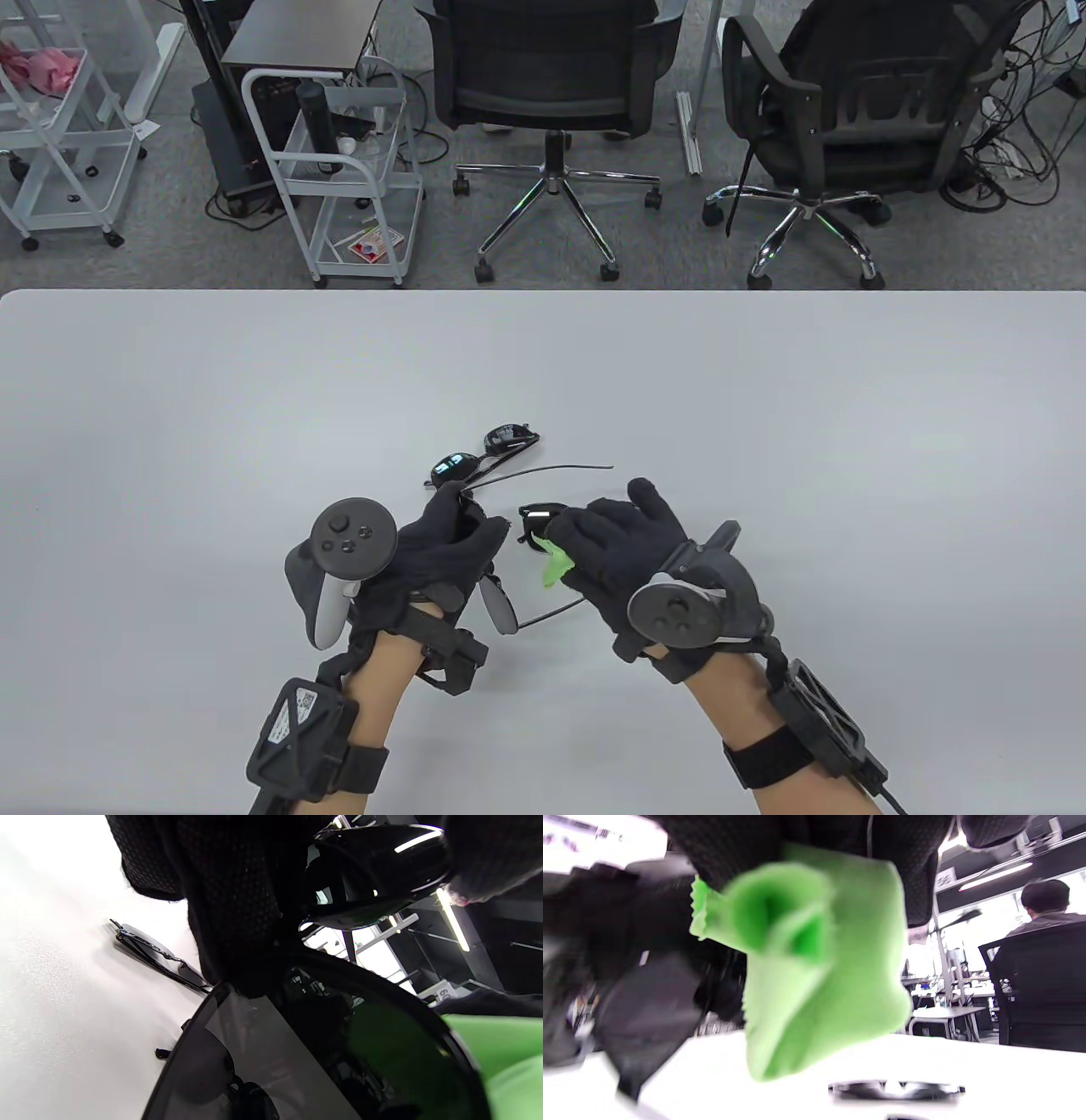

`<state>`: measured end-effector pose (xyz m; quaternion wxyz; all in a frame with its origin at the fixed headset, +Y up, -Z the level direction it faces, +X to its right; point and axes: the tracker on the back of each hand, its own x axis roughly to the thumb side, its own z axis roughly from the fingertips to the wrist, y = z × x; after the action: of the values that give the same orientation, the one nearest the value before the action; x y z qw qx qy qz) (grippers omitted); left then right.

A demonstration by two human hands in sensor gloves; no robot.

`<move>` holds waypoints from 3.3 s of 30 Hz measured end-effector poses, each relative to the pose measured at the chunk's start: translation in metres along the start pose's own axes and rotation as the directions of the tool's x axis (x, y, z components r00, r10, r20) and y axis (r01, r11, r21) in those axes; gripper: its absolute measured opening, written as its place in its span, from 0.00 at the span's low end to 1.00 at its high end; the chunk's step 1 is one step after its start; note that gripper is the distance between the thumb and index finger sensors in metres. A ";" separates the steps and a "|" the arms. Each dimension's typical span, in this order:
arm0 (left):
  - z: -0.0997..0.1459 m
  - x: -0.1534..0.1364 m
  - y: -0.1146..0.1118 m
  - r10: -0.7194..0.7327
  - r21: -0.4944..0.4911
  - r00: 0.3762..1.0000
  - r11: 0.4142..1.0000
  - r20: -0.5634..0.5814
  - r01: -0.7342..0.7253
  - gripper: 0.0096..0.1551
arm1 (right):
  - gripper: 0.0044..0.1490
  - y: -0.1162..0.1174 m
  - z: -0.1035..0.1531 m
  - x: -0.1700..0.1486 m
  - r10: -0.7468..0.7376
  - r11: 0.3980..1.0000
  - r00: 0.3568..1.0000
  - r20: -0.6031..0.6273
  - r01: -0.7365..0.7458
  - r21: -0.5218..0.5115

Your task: Dust sunglasses

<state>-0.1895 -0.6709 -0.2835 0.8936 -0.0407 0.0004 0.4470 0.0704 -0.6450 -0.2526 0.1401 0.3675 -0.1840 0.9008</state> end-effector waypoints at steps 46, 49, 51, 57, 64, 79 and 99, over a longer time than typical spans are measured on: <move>-0.011 -0.007 -0.045 0.154 -0.365 0.985 0.915 -0.077 -0.172 0.61 | 0.28 0.038 -0.010 0.031 0.300 0.925 0.932 0.205 -0.337 0.174; -0.011 -0.007 -0.036 0.144 -0.301 0.987 0.941 -0.066 -0.157 0.61 | 0.28 0.036 -0.011 0.024 0.434 0.866 0.878 0.201 -0.468 0.178; -0.013 -0.010 -0.029 0.146 -0.278 0.987 0.947 -0.069 -0.160 0.61 | 0.27 0.034 -0.009 0.010 0.435 0.866 0.888 0.149 -0.458 0.198; -0.014 -0.015 -0.018 0.161 -0.254 0.984 0.951 -0.080 -0.176 0.60 | 0.27 0.034 0.001 -0.022 0.473 0.834 0.878 0.076 -0.473 0.284; -0.016 -0.015 -0.028 0.184 -0.306 0.978 0.930 -0.095 -0.204 0.58 | 0.27 0.033 -0.005 0.006 0.502 0.827 0.852 0.149 -0.524 0.205; -0.018 -0.011 -0.035 0.205 -0.337 0.975 0.915 -0.082 -0.220 0.58 | 0.27 0.039 -0.016 0.024 0.476 0.853 0.866 0.156 -0.497 0.157; -0.027 -0.032 -0.020 0.041 -0.285 0.995 0.956 -0.091 -0.065 0.58 | 0.29 -0.001 -0.005 -0.002 0.435 0.897 0.900 0.010 -0.435 0.085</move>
<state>-0.1912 -0.7103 -0.3080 0.8651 -0.1888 -0.0257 0.4641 0.0690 -0.6416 -0.2573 -0.0796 0.3186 -0.2223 0.9180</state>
